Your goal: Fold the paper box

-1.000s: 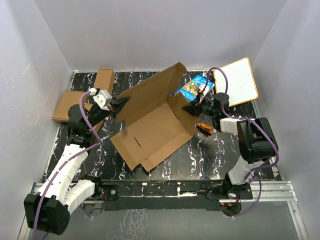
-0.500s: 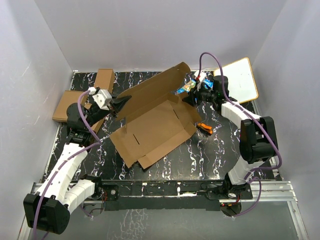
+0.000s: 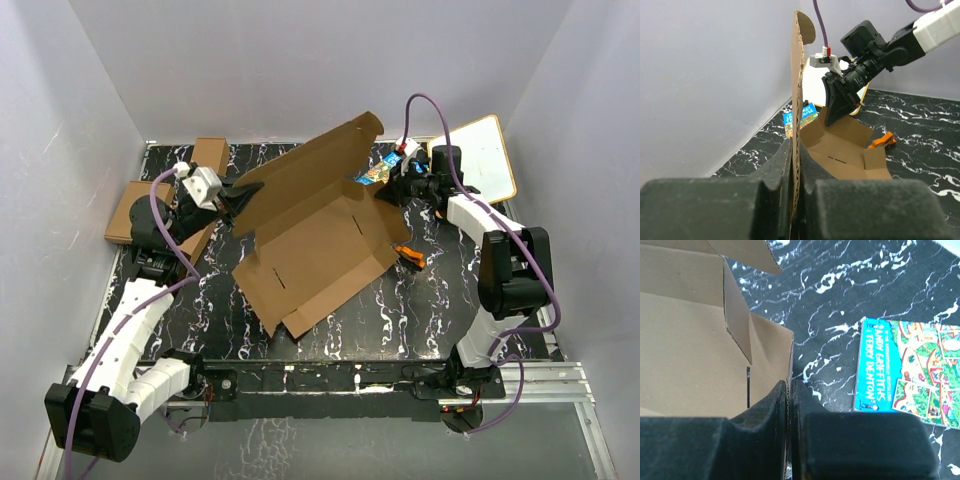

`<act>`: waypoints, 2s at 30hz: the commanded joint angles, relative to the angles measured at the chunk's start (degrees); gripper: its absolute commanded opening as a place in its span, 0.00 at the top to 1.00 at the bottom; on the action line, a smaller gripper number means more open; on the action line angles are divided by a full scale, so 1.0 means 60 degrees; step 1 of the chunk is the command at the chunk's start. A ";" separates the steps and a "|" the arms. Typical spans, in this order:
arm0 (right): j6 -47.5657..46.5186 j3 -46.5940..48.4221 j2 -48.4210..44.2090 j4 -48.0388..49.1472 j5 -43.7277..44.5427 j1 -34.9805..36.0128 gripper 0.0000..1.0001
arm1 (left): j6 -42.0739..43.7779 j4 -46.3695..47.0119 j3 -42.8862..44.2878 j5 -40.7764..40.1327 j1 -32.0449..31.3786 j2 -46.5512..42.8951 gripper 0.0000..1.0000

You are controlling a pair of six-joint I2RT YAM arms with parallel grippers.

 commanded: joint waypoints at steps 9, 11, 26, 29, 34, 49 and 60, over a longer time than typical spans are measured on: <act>0.3785 -0.1676 -0.0364 0.9097 -0.0756 0.0002 0.92 | -0.0894 -0.0856 0.1914 0.0218 0.0129 0.0674 1.00; 0.4339 -0.2289 -0.0055 1.0958 -0.0473 0.0118 0.92 | -0.1598 -0.1246 0.2197 0.0156 0.0246 0.0920 1.00; 0.4770 -0.4837 0.0611 1.6041 0.0263 0.0417 0.92 | -0.4127 -0.1129 0.1309 0.0081 0.0562 0.0377 1.00; 0.4588 -0.5290 0.0545 1.6135 0.0233 0.0419 0.92 | -0.4316 -0.1064 0.1253 0.0449 0.0563 0.0341 1.00; 0.4162 -0.5902 0.0321 1.6178 -0.0259 0.0414 0.89 | -0.4199 -0.0825 0.0441 0.0592 0.0562 -0.0079 1.00; 0.2005 -0.6300 -0.1824 1.2565 -0.1886 0.0155 0.63 | -0.3604 -0.1084 0.0046 0.0698 0.0558 -0.0521 1.00; -0.0401 -0.5080 -0.3218 0.6794 -0.4803 -0.1327 0.26 | -0.3351 -0.1198 0.0010 0.0808 0.0562 -0.0643 1.00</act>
